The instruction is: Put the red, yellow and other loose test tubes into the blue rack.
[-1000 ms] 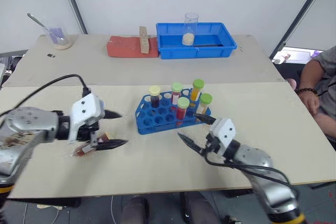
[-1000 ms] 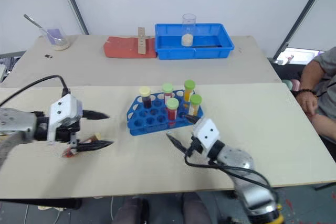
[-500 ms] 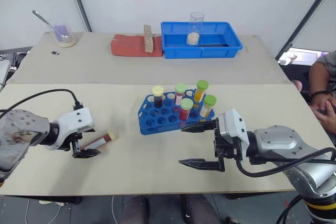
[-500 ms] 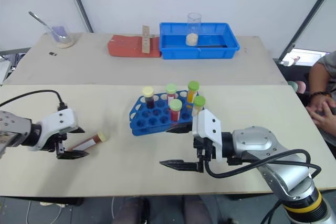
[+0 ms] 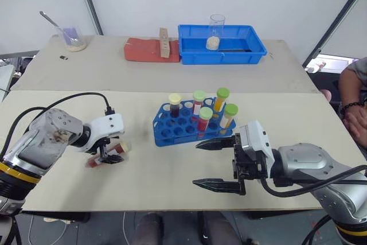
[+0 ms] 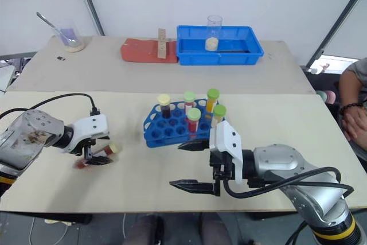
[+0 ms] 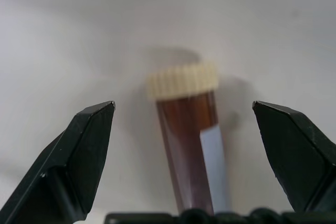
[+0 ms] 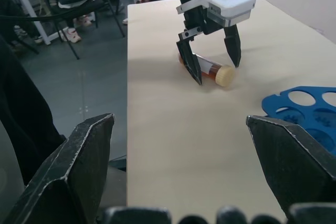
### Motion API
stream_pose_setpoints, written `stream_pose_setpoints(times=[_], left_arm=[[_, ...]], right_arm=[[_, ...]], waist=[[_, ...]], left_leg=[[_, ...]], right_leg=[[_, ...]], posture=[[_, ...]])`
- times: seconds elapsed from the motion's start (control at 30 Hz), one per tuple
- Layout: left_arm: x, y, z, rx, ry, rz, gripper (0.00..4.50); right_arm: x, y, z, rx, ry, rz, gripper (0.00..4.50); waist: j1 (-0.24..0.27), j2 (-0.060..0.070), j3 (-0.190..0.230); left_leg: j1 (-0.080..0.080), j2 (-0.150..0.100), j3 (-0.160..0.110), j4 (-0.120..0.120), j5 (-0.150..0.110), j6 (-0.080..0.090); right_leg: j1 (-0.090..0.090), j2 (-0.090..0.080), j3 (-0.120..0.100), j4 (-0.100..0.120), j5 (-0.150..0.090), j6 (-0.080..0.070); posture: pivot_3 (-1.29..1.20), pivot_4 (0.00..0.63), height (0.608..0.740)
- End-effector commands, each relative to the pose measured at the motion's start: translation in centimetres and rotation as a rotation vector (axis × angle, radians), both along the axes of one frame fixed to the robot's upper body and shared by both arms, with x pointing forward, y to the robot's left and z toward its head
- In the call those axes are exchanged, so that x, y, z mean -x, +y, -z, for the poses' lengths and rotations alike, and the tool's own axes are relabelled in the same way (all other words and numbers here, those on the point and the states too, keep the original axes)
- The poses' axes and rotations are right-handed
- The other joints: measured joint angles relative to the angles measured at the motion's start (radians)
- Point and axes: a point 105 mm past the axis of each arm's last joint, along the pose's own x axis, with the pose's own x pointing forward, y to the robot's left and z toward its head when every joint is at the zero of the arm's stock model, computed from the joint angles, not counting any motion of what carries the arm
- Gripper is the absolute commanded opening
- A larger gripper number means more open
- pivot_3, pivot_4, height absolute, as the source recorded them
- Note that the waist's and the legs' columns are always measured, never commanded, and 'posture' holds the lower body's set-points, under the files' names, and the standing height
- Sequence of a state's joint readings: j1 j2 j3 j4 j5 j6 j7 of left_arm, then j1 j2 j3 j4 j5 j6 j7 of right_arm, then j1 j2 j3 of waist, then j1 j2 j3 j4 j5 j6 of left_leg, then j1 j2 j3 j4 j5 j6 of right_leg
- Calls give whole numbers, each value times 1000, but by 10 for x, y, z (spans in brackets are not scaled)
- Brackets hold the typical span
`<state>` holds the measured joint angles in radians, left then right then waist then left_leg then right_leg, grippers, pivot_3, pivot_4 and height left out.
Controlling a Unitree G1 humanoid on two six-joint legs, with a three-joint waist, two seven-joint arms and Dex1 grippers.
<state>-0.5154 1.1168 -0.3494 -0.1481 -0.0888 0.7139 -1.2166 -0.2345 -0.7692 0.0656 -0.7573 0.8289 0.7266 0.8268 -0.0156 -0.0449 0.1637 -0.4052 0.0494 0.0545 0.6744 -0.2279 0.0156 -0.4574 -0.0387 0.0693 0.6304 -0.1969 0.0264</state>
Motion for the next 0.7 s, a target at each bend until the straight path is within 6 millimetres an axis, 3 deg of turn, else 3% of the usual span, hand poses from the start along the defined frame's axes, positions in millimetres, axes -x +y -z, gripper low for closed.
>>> stream_pose_setpoints(times=[0.03,0.1,0.17,0.4,0.6,0.7], left_arm=[[-1,4,-3,-55,-1,14,2816],[2,8,-1,-73,21,10,1764],[5,11,0,-92,30,14,1003],[4,8,-4,-60,8,38,934],[-1,-32,-60,295,-102,131,934],[-1,-69,-108,619,-198,222,934]], right_arm=[[4,2,-13,-21,-37,-11,4500],[2,2,-15,-31,-32,-1,4500],[0,2,-17,-37,-30,6,4500],[-4,1,-19,-39,-34,23,4500],[-3,-9,-18,10,-61,44,4500],[2,-22,-15,79,-68,50,4500]], waist=[[-3,0,0],[-2,0,0],[-1,0,0],[1,0,0],[7,0,0],[16,-1,0]], left_leg=[[0,0,0,0,0,0],[0,0,0,1,0,0],[0,0,0,2,0,0],[0,0,0,2,0,0],[-2,0,-2,3,0,0],[-4,-1,-3,5,0,0]], right_leg=[[0,0,0,0,0,0],[0,0,0,0,0,0],[0,0,0,1,0,0],[0,0,0,1,0,0],[0,0,0,0,1,1],[1,0,0,0,1,2]], posture=[[0,150,740],[0,150,740],[0,150,740],[0,150,740],[0,150,740],[0,150,740]])
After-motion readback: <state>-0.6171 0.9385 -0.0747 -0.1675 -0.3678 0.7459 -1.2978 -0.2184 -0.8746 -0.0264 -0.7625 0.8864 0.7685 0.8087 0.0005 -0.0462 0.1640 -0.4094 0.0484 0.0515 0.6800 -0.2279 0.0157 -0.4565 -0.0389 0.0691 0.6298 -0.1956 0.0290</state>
